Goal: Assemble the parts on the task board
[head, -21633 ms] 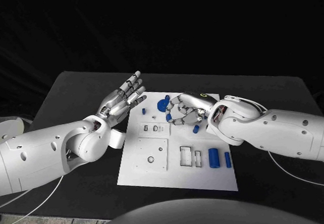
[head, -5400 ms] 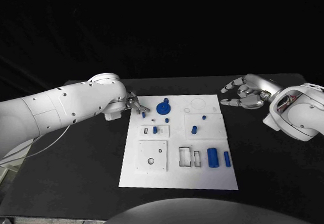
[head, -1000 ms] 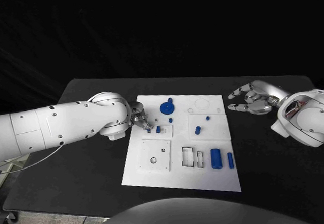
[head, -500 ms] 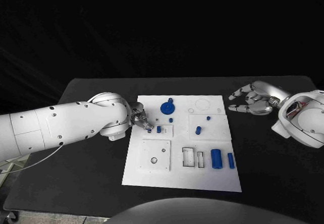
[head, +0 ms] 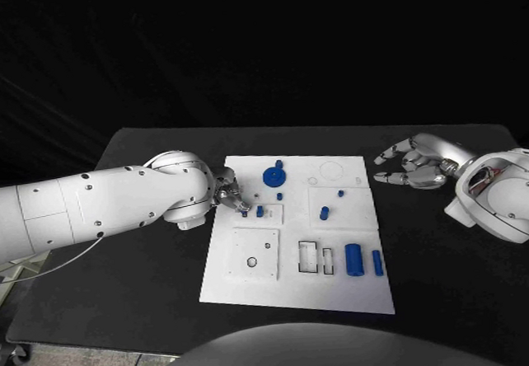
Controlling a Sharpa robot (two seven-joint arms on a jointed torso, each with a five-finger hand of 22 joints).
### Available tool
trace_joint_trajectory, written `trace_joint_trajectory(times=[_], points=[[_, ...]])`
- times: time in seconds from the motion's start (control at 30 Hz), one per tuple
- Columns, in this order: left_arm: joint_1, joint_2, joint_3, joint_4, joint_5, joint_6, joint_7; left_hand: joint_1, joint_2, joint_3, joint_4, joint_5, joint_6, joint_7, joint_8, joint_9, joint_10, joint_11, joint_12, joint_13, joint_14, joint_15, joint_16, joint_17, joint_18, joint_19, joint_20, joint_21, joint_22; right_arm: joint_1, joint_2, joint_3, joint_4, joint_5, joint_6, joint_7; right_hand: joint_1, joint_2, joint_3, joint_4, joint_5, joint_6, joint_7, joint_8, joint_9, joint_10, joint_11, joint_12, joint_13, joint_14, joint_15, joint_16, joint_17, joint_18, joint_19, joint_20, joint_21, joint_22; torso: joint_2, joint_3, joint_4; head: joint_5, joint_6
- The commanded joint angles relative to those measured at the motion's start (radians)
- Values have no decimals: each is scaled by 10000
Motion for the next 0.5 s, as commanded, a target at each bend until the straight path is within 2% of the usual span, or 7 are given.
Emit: trace_joint_trajectory(times=[0.03,0.5], points=[[-105,11,-68,54,115,324,-90,25,53,-18,-61,-6,-53,7,-11,0,1063,6,-54,2628,1055,32,24,2632,-14,-43,-9,-49,1741,-11,0,1,-6,-4,123,-38,36,87,41,-25,64,66,-19,-55,-9,-78,6,-69,653,271,62,-67,-9,102,-71,-6,-59,938,3,5,1,0,0],[-116,-47,-69,165,117,419,-143,41,55,-26,-91,4,-65,7,-21,-2,1063,6,-54,2628,1055,32,24,2632,-9,-57,-8,-68,1732,-32,-11,0,-16,-3,115,-38,40,86,49,-30,76,60,-16,-63,-18,-85,7,-75,645,266,63,-75,-19,106,-78,-5,-86,931,5,-1,8,-20,0]])
